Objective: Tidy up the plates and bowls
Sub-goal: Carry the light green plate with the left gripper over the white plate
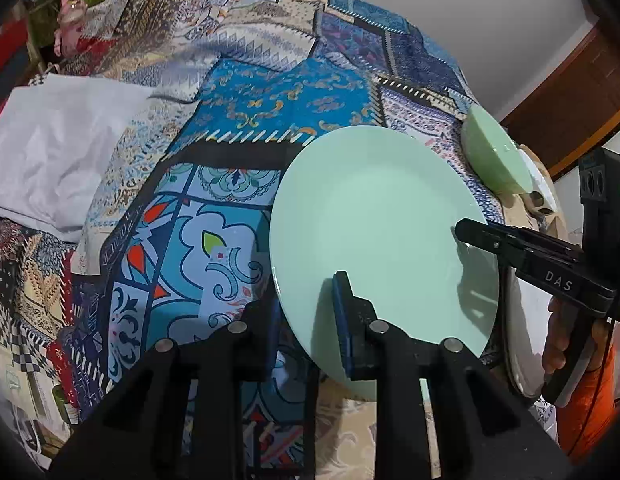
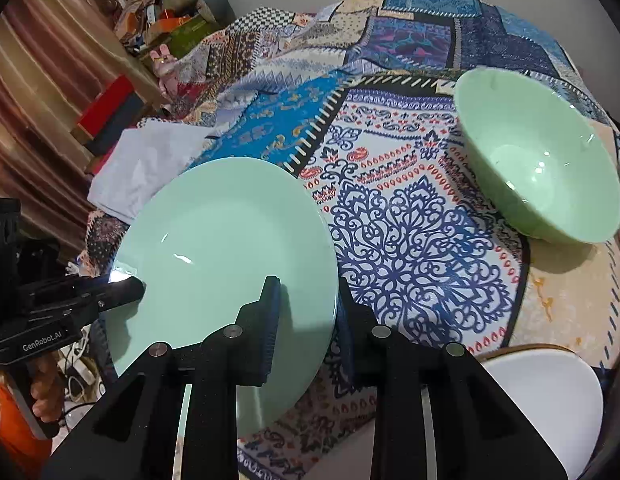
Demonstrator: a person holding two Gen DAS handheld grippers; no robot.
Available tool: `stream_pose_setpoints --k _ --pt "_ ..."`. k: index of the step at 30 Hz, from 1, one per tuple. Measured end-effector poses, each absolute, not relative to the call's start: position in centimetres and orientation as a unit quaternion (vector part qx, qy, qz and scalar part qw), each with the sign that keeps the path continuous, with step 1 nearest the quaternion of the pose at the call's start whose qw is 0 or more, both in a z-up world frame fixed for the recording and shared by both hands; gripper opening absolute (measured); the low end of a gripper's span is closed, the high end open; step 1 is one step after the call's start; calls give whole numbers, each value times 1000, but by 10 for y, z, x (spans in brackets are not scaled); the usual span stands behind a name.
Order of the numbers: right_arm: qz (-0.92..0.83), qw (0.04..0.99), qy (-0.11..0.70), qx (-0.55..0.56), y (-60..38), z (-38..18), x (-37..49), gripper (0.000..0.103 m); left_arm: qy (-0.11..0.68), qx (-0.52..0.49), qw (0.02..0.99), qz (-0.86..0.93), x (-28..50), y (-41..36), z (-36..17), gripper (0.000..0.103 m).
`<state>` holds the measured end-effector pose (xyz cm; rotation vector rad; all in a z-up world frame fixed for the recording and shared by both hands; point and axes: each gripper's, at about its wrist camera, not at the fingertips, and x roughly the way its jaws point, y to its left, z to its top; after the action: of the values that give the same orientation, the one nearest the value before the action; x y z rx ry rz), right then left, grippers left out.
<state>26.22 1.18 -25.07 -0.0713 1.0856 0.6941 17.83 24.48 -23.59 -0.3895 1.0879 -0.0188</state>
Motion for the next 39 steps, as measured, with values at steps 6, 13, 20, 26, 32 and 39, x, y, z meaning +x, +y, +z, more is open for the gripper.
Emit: stream_pose_setpoints --k 6,13,20,26,32,39 --pt "328 808 489 -28 2 -233 253 24 503 -182 845 -13 171 237 -217 23" --pt "331 817 471 -30 -12 -216 242 24 491 -178 853 -13 162 224 -196 23" --pt "326 825 461 -18 -34 -205 236 24 487 -167 857 -24 156 202 -181 24" --pt "316 832 456 -12 -60 -200 229 24 485 -152 861 -35 156 177 -173 24" --pt "303 839 452 -4 -86 -195 224 24 486 -146 860 -52 162 149 -170 24" --pt "287 845 451 6 -120 -195 221 24 492 -140 857 -71 169 116 -171 24"
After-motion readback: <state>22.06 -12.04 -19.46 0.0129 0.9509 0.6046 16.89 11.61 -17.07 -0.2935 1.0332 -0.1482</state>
